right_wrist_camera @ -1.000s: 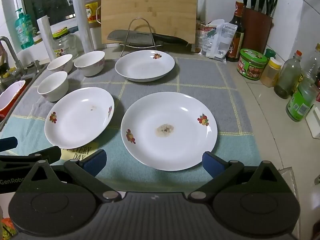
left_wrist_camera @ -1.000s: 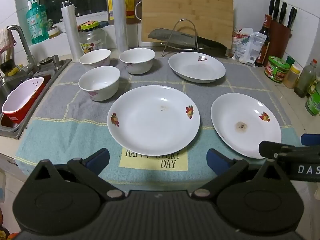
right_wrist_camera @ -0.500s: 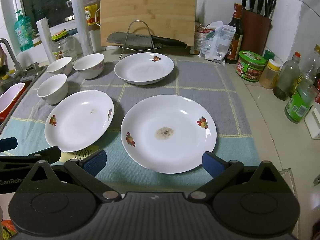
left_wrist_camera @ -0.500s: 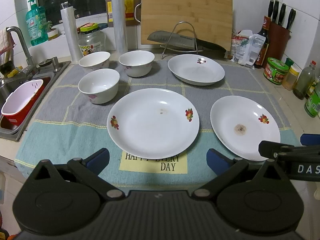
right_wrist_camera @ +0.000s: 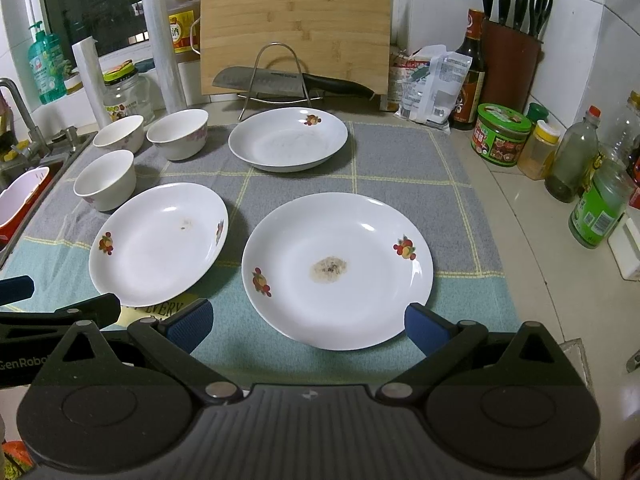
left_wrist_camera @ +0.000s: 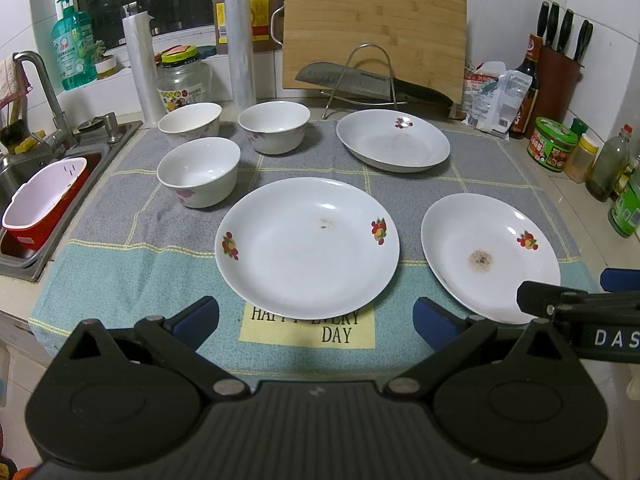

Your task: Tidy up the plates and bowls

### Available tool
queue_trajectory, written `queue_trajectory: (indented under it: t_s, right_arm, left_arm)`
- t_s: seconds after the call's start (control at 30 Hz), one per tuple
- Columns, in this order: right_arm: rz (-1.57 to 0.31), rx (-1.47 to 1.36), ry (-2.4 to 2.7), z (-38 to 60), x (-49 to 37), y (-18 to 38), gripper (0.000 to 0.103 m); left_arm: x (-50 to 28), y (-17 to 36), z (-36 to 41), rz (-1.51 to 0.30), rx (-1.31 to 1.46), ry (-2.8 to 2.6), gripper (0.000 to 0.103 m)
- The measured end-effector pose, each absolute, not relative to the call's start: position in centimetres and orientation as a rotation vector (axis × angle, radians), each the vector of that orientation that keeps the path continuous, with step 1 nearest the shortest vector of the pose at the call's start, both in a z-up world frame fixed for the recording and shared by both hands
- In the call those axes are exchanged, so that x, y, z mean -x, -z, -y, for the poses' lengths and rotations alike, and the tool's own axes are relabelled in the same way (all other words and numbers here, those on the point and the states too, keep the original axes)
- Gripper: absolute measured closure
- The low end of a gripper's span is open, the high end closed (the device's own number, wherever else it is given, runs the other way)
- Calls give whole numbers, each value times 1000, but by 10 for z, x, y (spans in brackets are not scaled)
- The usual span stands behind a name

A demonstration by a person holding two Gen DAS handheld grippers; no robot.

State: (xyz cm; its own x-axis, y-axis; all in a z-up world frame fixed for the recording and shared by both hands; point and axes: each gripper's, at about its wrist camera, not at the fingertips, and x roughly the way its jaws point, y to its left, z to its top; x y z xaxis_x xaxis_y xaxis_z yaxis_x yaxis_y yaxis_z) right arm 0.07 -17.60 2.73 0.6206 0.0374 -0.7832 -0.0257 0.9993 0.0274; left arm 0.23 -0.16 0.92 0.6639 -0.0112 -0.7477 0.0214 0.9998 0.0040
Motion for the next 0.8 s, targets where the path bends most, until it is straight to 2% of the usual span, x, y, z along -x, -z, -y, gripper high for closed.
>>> queue_trajectory:
  t_s: [0.8]
  right_arm:
    - [-891, -8, -29, 174, 0, -30, 0]
  left_arm:
    - [-3, -12, 1, -838, -5, 23, 1]
